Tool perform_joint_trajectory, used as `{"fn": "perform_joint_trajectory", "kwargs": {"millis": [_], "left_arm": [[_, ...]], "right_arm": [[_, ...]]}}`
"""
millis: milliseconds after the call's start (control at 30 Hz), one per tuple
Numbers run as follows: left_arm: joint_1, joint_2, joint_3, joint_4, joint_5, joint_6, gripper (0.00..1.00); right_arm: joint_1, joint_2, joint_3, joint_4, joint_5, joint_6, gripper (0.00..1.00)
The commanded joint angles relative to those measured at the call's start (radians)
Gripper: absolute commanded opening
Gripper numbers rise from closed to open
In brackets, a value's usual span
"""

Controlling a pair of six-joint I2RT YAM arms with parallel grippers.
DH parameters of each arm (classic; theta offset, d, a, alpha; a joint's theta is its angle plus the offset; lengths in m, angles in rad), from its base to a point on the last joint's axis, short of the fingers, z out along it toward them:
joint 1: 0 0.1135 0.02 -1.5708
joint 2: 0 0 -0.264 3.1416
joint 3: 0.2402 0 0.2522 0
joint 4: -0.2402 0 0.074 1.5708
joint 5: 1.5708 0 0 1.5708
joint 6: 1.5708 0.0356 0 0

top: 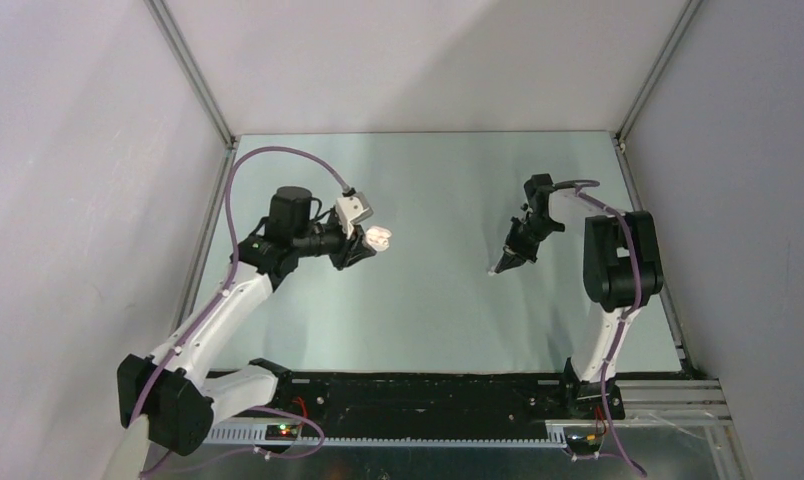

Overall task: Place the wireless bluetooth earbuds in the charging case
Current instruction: Place the earbud at the center of the board.

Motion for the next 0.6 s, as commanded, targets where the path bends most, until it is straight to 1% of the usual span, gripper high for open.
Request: {"fn": "perform_joint_trajectory", "kwargs": {"millis": [0, 33, 67, 100, 133, 167, 200, 233, 333, 367, 400, 433, 467, 500, 533, 567], "left_arm": [[-0.015, -0.005, 0.044, -0.008, 0.005, 0.029, 0.00], [-0.015, -0.002, 0.044, -0.004, 0.007, 0.027, 0.00], [-0.014, 0.002, 0.047, -0.001, 0.011, 0.026, 0.00], [-0.013, 0.002, 0.050, 0.001, 0.013, 0.026, 0.00], [-0.010, 0.006, 0.052, 0.002, 0.016, 0.027, 0.00], [-0.009, 0.006, 0.056, 0.002, 0.019, 0.028, 0.00], [-0.006, 0.008, 0.056, 0.004, 0.021, 0.033, 0.00], [-0.005, 0.009, 0.057, 0.007, 0.023, 0.036, 0.00], [0.003, 0.017, 0.055, 0.027, 0.027, 0.032, 0.00], [0.005, 0.018, 0.054, 0.041, 0.029, 0.025, 0.00], [0.008, 0.020, 0.054, 0.048, 0.030, 0.021, 0.00], [0.011, 0.020, 0.054, 0.064, 0.028, 0.011, 0.00], [0.017, 0.017, 0.053, 0.072, 0.027, 0.006, 0.00], [0.019, 0.016, 0.052, 0.085, 0.026, 0.004, 0.00], [0.021, 0.013, 0.053, 0.089, 0.024, 0.003, 0.00], [0.024, 0.011, 0.051, 0.096, 0.021, 0.004, 0.00]], "right_arm": [[0.030, 0.014, 0.005, 0.045, -0.058, 0.077, 0.04], [0.031, 0.018, 0.005, 0.044, -0.058, 0.076, 0.06], [0.035, 0.021, 0.004, 0.039, -0.058, 0.074, 0.13], [0.034, 0.022, 0.003, 0.035, -0.056, 0.072, 0.16], [0.029, 0.017, 0.003, 0.020, -0.044, 0.072, 0.25], [0.025, 0.012, 0.003, 0.012, -0.040, 0.068, 0.30], [0.015, -0.003, 0.003, -0.006, -0.037, 0.062, 0.38], [0.009, -0.012, 0.003, -0.016, -0.041, 0.049, 0.44], [-0.029, -0.070, 0.010, -0.035, -0.106, -0.017, 0.49], [-0.037, -0.083, 0.025, -0.037, -0.176, -0.095, 0.51], [-0.046, -0.105, 0.038, -0.047, -0.212, -0.199, 0.52], [-0.048, -0.113, 0.080, -0.056, -0.283, -0.255, 0.52], [-0.045, -0.128, 0.100, -0.084, -0.316, -0.393, 0.52], [-0.038, -0.133, 0.151, -0.106, -0.362, -0.471, 0.52], [-0.009, -0.142, 0.176, -0.161, -0.368, -0.659, 0.52], [0.010, -0.148, 0.214, -0.183, -0.359, -0.748, 0.51]]}}
